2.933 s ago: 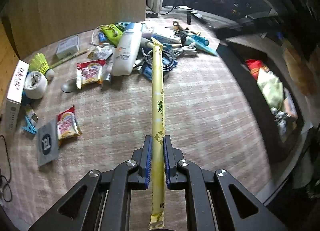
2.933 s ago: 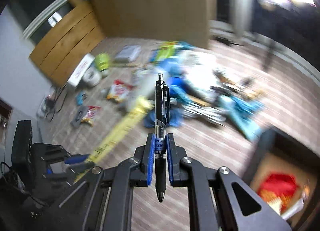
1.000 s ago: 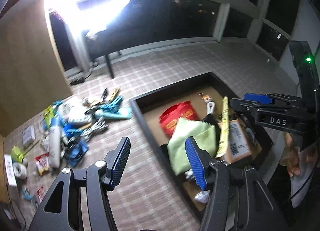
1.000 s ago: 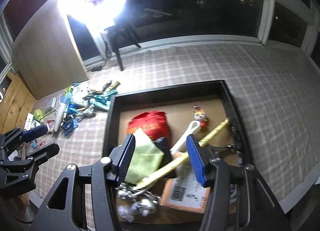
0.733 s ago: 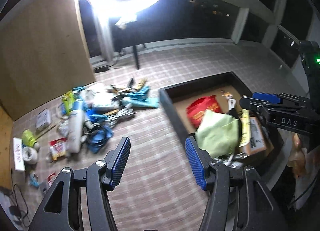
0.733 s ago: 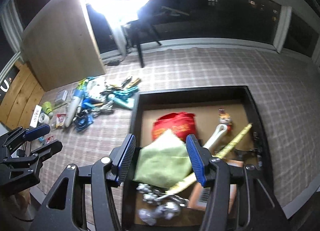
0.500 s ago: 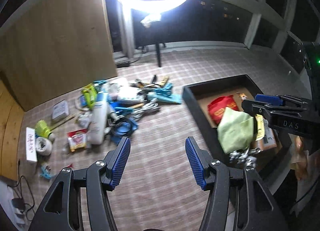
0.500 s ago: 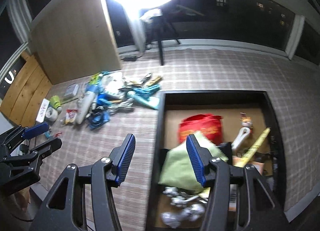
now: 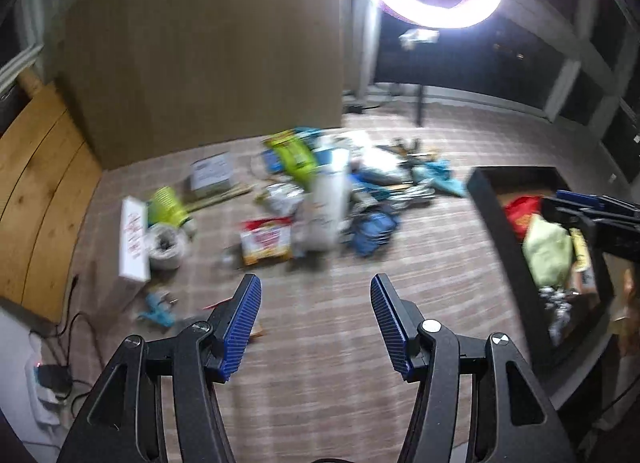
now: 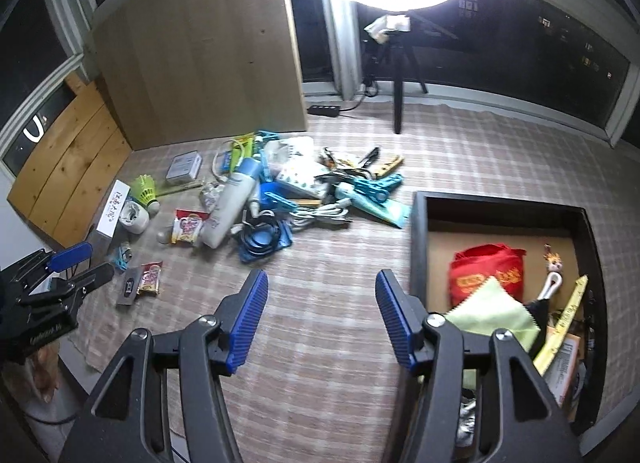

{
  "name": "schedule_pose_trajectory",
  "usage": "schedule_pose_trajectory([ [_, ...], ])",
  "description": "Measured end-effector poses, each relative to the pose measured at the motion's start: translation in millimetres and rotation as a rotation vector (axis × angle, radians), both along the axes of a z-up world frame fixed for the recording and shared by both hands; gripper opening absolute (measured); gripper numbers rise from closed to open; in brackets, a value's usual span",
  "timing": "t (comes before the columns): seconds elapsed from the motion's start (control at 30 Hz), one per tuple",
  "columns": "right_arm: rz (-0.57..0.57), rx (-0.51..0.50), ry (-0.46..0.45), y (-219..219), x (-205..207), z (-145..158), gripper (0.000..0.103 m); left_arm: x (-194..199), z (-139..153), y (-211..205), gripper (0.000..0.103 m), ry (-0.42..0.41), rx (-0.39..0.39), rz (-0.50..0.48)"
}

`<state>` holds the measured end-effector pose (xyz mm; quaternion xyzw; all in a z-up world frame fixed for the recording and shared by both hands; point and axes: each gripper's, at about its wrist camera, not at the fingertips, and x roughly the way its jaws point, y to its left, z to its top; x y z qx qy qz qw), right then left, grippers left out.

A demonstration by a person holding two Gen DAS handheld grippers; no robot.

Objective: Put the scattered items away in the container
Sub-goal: 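Move both grippers back toward the white box on the floor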

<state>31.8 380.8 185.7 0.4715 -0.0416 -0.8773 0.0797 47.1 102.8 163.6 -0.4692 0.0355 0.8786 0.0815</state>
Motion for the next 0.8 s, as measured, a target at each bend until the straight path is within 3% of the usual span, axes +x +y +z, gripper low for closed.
schedule_pose_trajectory([
  [0.33, 0.143, -0.045, -0.001, -95, -38, -4, 0.055, -18, -27, -145, 0.055, -0.029, 0.035, 0.269],
  [0.6, 0.336, -0.107, -0.023, -205, -80, -12, 0.056, -45, -53, -237, 0.055, -0.084, 0.163, 0.428],
  [0.8, 0.487, -0.075, -0.057, -299, -101, -28, 0.059, -74, -83, -275, 0.059, -0.152, 0.285, 0.477],
])
